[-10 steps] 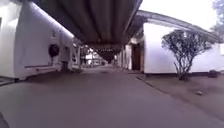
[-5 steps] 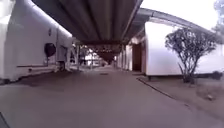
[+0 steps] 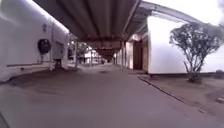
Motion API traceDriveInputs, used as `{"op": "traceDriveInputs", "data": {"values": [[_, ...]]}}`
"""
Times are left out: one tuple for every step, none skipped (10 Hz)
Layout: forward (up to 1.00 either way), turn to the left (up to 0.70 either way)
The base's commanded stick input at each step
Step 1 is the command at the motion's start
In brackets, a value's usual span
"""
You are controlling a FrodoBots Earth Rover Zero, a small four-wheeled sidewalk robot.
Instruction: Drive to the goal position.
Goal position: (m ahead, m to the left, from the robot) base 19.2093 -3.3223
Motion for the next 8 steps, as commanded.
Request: {"op": "traceDriveInputs", "data": {"values": [[0.85, 0.0], [0.85, 0.15], [0.85, 0.34], [0.85, 0.34], [0.85, 0.17], [0.85, 0.0], [0.85, 0.0], [0.85, 0.0]]}}
